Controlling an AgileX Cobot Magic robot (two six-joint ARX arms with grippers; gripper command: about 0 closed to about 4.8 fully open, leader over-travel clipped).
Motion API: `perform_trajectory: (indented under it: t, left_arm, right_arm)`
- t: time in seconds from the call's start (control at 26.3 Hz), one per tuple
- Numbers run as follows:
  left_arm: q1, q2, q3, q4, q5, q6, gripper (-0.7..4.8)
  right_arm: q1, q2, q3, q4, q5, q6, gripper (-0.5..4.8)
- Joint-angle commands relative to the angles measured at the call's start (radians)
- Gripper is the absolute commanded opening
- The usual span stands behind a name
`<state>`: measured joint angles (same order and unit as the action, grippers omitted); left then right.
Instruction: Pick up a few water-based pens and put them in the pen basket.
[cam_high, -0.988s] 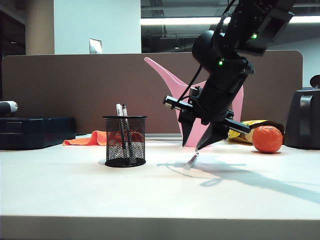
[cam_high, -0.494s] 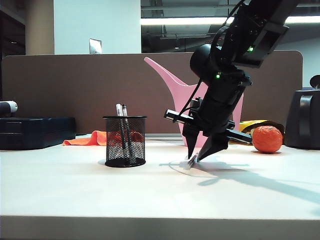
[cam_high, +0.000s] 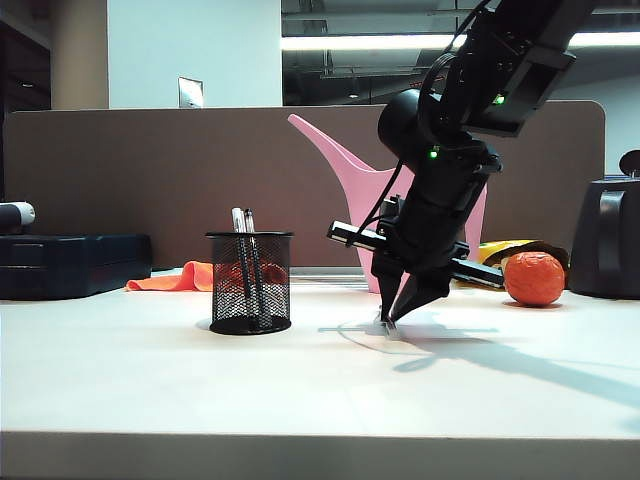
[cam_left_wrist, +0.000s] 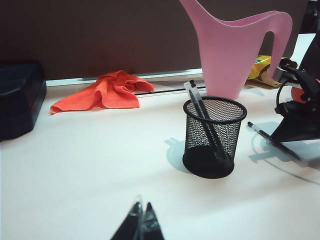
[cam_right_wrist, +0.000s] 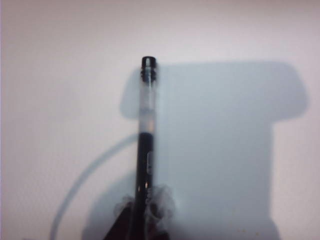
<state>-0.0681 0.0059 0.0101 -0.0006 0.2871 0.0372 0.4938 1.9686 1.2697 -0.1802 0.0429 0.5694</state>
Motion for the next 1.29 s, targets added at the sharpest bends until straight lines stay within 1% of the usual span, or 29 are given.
perform_trajectory:
  t: [0.04, 0.08, 0.27, 0.34, 0.38, 0.42, 0.46, 0.53, 0.76, 0.99, 1.29]
  left_arm:
    - [0.001, 0.000, 0.003, 0.009, 0.002, 0.007, -0.05]
    - [0.001, 0.000, 0.003, 0.009, 0.002, 0.007, -0.05]
    - [0.001, 0.000, 0.003, 0.009, 0.002, 0.007, -0.05]
    - [0.001, 0.000, 0.003, 0.009, 0.002, 0.008, -0.05]
    - [0.001, 0.000, 0.003, 0.009, 0.002, 0.007, -0.05]
    - [0.001, 0.000, 0.003, 0.009, 0.002, 0.008, -0.05]
    - [0.001, 0.000, 0.003, 0.009, 0.002, 0.007, -0.05]
    - [0.001, 0.000, 0.003, 0.009, 0.002, 0.007, -0.05]
    - [0.001, 0.000, 0.003, 0.009, 0.002, 0.007, -0.05]
    - [0.001, 0.000, 0.003, 0.009, 0.002, 0.007, -0.05]
    - [0.001, 0.000, 0.003, 0.009, 0.002, 0.007, -0.05]
  right_arm:
    - [0.001, -0.029, -0.001, 0.027, -0.057, -0.035, -0.07]
    - [0.001, -0.049, -0.001, 0.063, -0.090, -0.051, -0.07]
    - [0.001, -0.155, -0.001, 0.223, -0.148, -0.111, -0.07]
    - [0.001, -0.185, -0.001, 0.312, -0.211, -0.131, -0.07]
    - [0.001, -0.190, -0.001, 0.382, -0.275, -0.132, -0.07]
    - [0.001, -0.191, -0.001, 0.418, -0.308, -0.132, -0.07]
    - [0.001, -0.190, -0.001, 0.488, -0.364, -0.133, -0.07]
    - [0.002, -0.190, -0.002, 0.575, -0.406, -0.155, -0.07]
    - [0.001, -0.174, -0.002, 0.720, -0.475, -0.225, -0.07]
    - [0.002, -0.079, -0.002, 0.863, -0.576, -0.224, -0.07]
    - [0.003, 0.024, -0.002, 1.017, -0.612, -0.211, -0.07]
